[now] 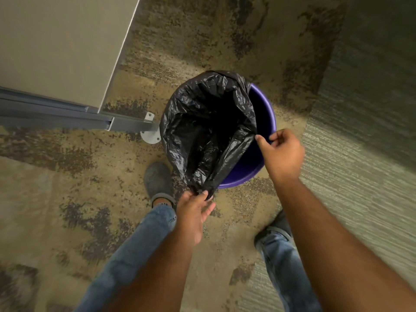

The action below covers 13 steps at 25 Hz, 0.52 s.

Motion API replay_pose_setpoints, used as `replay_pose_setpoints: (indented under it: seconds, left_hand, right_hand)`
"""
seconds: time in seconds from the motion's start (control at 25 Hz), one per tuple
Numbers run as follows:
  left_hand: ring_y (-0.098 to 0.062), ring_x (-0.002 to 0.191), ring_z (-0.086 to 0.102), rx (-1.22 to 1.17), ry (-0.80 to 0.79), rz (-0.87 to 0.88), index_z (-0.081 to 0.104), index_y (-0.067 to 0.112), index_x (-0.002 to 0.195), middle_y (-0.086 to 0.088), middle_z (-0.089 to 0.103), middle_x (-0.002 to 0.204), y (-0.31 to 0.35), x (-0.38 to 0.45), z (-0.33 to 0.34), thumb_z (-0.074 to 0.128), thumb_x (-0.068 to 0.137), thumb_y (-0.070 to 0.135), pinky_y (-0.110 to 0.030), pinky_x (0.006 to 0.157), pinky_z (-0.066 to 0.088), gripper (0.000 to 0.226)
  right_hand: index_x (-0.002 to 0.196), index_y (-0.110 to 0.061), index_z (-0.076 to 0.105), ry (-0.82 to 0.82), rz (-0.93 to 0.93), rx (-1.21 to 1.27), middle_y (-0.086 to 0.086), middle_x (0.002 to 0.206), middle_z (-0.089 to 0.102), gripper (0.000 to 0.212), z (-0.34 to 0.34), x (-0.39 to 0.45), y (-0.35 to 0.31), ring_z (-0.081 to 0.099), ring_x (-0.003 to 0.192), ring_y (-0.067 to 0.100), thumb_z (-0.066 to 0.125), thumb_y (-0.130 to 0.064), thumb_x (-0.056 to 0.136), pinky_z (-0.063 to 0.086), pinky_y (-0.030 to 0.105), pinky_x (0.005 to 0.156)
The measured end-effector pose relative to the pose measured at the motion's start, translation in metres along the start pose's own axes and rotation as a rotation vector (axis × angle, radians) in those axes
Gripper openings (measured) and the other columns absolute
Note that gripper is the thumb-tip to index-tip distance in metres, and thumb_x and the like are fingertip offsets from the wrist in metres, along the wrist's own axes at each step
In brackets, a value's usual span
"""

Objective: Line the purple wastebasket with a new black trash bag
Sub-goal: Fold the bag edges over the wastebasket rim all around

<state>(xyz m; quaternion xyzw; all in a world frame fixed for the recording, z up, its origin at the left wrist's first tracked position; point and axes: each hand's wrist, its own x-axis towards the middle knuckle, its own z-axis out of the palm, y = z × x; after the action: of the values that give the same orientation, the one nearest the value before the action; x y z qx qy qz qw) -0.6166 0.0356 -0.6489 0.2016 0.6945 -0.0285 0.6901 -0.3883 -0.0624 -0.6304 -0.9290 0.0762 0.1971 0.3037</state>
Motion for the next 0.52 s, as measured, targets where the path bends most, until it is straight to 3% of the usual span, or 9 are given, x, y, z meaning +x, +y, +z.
replay_pose_setpoints:
  seconds: [0.08,0.2,0.28,0.36,0.44,0.52]
  left_hand:
    - [-0.025,0.098,0.081,-0.028,-0.059,-0.068,0.063,0.005,0.112,-0.009,0.084,0.098,-0.003,0.001,0.005,0.067,0.099,0.001,-0.038,0.076,0.066,0.015]
    - [-0.028,0.097,0.081,-0.071,-0.097,-0.131,0.060,0.001,0.119,-0.016,0.082,0.102,-0.005,0.002,0.014,0.069,0.096,-0.001,-0.037,0.074,0.065,0.025]
    - [-0.026,0.089,0.082,-0.065,-0.103,-0.152,0.061,0.000,0.117,-0.016,0.081,0.095,-0.006,0.001,0.019,0.072,0.093,-0.001,-0.035,0.073,0.065,0.027]
    - [-0.023,0.082,0.081,-0.027,-0.112,-0.169,0.063,-0.001,0.115,-0.015,0.081,0.092,-0.007,-0.001,0.024,0.073,0.093,0.000,-0.033,0.069,0.065,0.024]
    - [-0.020,0.079,0.080,0.034,-0.128,-0.186,0.065,-0.001,0.115,-0.015,0.080,0.097,-0.008,-0.005,0.030,0.073,0.094,0.003,-0.032,0.066,0.064,0.023]
    - [-0.018,0.078,0.080,0.100,-0.126,-0.201,0.066,-0.001,0.116,-0.015,0.080,0.102,-0.011,-0.007,0.039,0.073,0.095,0.006,-0.031,0.063,0.064,0.024]
  right_hand:
    - [0.080,-0.022,0.069,-0.010,0.007,-0.037,-0.010,0.066,0.065,0.027,0.002,0.007,-0.008,0.059,0.057,0.008,0.081,-0.044,0.088,0.061,0.036,0.062]
    - [0.089,-0.021,0.080,-0.072,-0.057,-0.096,-0.012,0.066,0.070,0.039,0.009,0.004,-0.022,0.072,0.064,0.015,0.064,-0.056,0.096,0.064,0.036,0.064]
    - [0.112,-0.020,0.078,-0.167,-0.060,-0.132,-0.010,0.081,0.077,0.043,0.018,0.003,-0.028,0.078,0.083,0.022,0.059,-0.057,0.099,0.063,0.037,0.075]
    - [0.142,-0.019,0.062,-0.305,0.070,-0.019,-0.003,0.102,0.079,0.048,0.027,0.006,-0.034,0.077,0.091,0.026,0.062,-0.047,0.103,0.064,0.044,0.081]
    - [0.153,-0.019,0.048,-0.398,0.266,0.114,0.000,0.106,0.075,0.058,0.033,0.011,-0.038,0.072,0.071,0.022,0.066,-0.041,0.103,0.060,0.035,0.060]
    - [0.141,-0.020,0.056,-0.513,0.395,0.174,-0.002,0.092,0.068,0.045,0.030,0.013,-0.042,0.057,0.055,0.014,0.069,-0.036,0.101,0.043,0.022,0.044]
